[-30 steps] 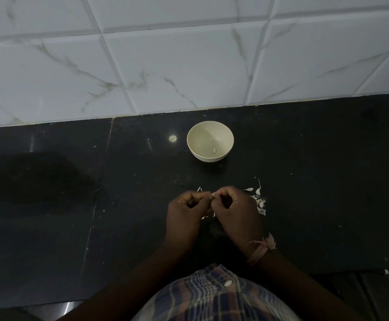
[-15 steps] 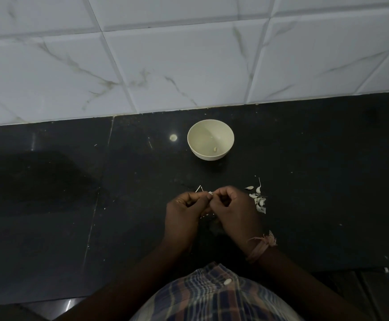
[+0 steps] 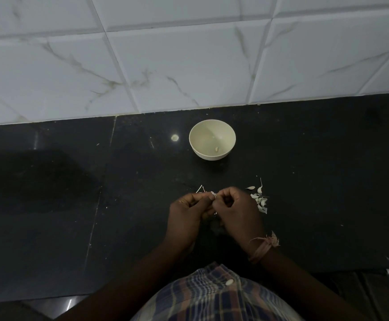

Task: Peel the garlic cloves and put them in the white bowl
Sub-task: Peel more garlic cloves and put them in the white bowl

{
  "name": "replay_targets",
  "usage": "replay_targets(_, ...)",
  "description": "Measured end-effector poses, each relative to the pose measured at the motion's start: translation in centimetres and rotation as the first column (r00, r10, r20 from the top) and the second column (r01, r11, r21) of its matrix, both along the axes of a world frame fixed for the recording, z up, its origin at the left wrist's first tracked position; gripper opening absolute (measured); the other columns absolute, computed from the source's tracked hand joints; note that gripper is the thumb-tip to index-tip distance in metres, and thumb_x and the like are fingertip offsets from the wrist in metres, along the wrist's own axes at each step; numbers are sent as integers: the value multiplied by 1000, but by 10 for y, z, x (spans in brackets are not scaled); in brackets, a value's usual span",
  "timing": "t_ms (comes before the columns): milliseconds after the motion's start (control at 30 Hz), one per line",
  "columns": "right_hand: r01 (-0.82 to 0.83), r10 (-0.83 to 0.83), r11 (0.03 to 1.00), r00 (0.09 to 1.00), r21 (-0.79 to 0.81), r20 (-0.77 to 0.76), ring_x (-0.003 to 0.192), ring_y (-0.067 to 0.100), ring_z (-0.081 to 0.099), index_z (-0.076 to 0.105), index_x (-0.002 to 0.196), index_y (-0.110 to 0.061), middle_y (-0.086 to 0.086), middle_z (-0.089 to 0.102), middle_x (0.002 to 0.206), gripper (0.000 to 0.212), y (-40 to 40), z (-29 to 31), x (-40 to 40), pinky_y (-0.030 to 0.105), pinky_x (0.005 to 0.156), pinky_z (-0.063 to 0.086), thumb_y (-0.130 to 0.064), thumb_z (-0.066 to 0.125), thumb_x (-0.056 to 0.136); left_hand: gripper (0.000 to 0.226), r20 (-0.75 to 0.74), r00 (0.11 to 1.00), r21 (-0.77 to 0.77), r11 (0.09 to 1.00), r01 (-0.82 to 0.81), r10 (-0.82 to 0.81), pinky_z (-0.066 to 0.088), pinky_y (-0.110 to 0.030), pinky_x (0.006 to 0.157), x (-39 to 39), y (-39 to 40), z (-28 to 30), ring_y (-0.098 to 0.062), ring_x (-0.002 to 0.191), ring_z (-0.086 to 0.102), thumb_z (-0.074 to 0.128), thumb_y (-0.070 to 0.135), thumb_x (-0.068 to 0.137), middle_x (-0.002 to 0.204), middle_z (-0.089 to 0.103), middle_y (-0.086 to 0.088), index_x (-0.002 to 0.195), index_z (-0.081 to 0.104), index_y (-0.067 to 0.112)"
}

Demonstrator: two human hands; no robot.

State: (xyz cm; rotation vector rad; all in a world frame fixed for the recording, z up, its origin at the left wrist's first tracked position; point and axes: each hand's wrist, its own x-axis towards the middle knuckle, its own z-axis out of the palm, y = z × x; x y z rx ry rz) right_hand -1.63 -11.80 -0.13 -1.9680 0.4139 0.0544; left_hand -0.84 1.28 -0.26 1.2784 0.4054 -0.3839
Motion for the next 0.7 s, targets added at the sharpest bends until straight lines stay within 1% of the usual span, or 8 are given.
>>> replay_targets(167,-19,21,998,999,58,-38,67,6,66,66,88,-27,-5,71,79,5,1,0,0,34,63,56,-31,67,91,25,-116,993,-186,982,-21,-1,59,-38,95,4,1,3,-30,107,72,61,9,99,115,74,-20,119,69,-3)
replay_targets(233,-38,40,997,999,61,-34,64,0,64,66,88,-26,-5,70,79,5,2,-1,-2,24,61,50,-28,66,92,25,-132,991,-196,981,-8,-19,60,-35,92,5,2,3,-28,105,72,59,8,100,115,74,-20,120,69,-3)
replay_targets(300,-64,64,998,998,-13,2,68,-5,61,65,88,-25,-7,68,78,5,1,0,-3,10,60,43,-25,66,93,26,-120,991,-191,981,27,-51,60,-36,94,6,2,4,-30,107,72,59,8,100,116,74,-21,120,68,-5)
replay_targets(333,-83,84,995,996,-61,21,72,-5,60,65,88,-25,-8,66,79,5,0,1,-3,9,61,42,-25,65,93,26,-109,992,-193,980,48,-70,59,-38,95,6,2,5,-32,108,72,60,9,99,115,74,-22,119,68,-6)
replay_targets(467,-170,178,977,983,-131,46,74,2,57,62,88,-26,-7,63,82,6,-1,0,-3,15,61,39,-31,65,92,22,-76,992,-193,978,81,-97,60,-38,92,5,3,8,-31,105,73,61,7,96,111,75,-22,111,71,-5)
replay_targets(533,-171,178,980,982,-101,57,74,4,57,61,88,-26,-7,63,83,7,-1,0,-3,18,61,40,-31,66,91,19,-70,993,-199,977,80,-96,61,-36,89,5,5,7,-29,103,73,58,3,97,110,75,-20,109,72,-3)
replay_targets(633,-152,154,987,987,-49,40,75,3,60,62,90,-26,-7,65,85,6,-3,-1,-2,15,62,43,-31,64,93,19,-81,993,-197,978,72,-89,62,-34,87,6,5,7,-26,100,74,60,0,95,110,75,-19,112,69,-4)
replay_targets(700,-110,110,994,993,1,41,73,5,63,62,89,-27,-6,67,82,4,-3,-4,-1,25,65,51,-27,63,93,11,-84,995,-189,981,40,-57,63,-29,78,6,6,5,-21,89,74,62,-2,94,100,76,-15,104,66,-2)
